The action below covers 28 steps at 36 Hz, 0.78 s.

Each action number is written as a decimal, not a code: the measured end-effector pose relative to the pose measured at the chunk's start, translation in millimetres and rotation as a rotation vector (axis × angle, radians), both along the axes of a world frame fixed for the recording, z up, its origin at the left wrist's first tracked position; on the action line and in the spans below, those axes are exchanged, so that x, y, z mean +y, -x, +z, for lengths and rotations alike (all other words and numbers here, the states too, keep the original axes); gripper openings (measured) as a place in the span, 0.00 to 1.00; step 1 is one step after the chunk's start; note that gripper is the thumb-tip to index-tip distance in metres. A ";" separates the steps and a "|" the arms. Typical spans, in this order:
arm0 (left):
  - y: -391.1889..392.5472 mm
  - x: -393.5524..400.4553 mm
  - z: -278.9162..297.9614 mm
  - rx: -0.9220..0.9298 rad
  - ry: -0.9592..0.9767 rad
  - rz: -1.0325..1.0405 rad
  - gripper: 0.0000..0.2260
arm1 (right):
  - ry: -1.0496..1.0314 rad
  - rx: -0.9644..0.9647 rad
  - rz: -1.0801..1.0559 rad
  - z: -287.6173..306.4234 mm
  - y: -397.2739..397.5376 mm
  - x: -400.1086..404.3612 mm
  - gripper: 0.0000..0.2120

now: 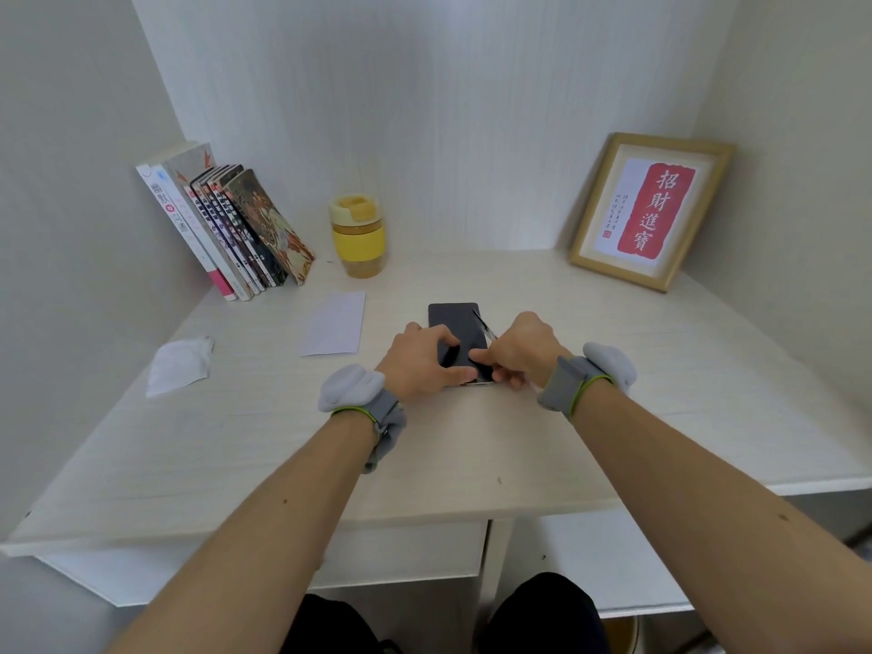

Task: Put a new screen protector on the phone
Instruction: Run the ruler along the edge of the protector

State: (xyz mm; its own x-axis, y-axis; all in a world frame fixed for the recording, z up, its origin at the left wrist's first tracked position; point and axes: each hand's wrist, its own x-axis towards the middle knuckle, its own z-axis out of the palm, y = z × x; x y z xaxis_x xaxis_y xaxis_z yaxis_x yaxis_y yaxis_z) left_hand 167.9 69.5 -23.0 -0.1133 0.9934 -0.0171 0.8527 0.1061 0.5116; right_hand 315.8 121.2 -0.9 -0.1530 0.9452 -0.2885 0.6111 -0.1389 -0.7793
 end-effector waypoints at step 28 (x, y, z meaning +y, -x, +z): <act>1.2 3.7 0.3 0.006 0.006 0.005 0.22 | -0.013 -0.013 0.019 -2.5 -1.6 3.2 0.14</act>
